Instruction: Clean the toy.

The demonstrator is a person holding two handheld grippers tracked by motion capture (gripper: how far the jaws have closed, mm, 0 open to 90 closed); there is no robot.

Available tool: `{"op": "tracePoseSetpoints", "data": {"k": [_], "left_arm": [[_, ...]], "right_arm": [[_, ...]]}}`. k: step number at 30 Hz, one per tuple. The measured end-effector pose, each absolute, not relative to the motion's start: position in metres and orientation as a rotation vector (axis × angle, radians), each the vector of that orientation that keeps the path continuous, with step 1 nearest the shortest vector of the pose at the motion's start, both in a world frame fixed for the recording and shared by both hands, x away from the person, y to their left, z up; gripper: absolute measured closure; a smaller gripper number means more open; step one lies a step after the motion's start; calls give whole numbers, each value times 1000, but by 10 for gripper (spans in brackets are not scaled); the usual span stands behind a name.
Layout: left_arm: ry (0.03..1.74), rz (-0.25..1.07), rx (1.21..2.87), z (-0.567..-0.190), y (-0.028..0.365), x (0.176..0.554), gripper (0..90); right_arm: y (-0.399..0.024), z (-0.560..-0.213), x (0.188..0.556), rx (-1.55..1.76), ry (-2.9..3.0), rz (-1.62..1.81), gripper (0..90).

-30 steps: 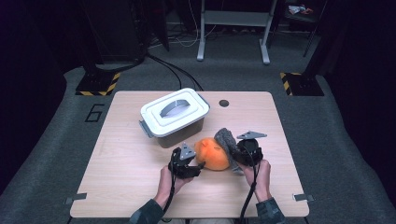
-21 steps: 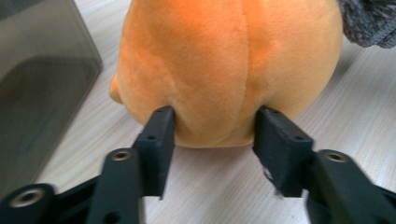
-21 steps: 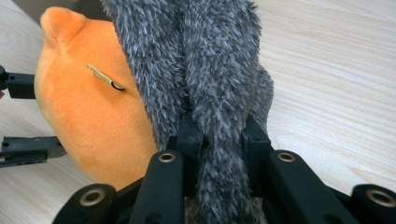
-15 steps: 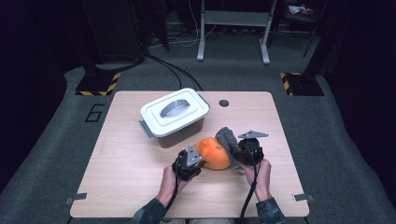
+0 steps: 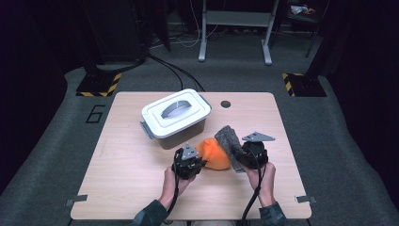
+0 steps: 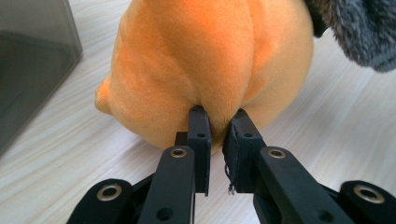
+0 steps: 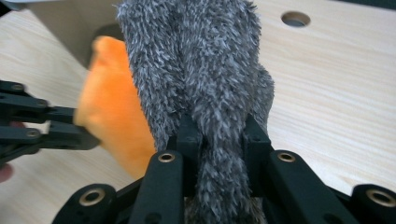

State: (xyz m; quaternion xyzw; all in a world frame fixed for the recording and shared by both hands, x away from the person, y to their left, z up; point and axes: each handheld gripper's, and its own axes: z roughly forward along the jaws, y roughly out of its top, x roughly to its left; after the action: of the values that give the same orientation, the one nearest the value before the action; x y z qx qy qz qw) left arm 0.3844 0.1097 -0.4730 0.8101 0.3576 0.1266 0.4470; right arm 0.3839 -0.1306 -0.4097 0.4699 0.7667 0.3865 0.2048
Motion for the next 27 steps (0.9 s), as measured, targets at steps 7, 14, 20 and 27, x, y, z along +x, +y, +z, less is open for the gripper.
{"op": "tracePoseSetpoints", "data": {"k": [7, 14, 20, 27], "left_arm": [[890, 282, 1991, -467, 106, 381, 819], [888, 285, 2015, -468, 105, 383, 817], [899, 275, 2004, -469, 106, 385, 815], [911, 267, 1998, -470, 106, 385, 814]], "right_arm": [[-111, -398, 378, 1215, 2178, 1086, 743], [-99, -409, 387, 1204, 2212, 1022, 744], [-103, -412, 390, 1227, 2196, 1019, 744], [-119, -421, 393, 1300, 2169, 994, 744]]}}
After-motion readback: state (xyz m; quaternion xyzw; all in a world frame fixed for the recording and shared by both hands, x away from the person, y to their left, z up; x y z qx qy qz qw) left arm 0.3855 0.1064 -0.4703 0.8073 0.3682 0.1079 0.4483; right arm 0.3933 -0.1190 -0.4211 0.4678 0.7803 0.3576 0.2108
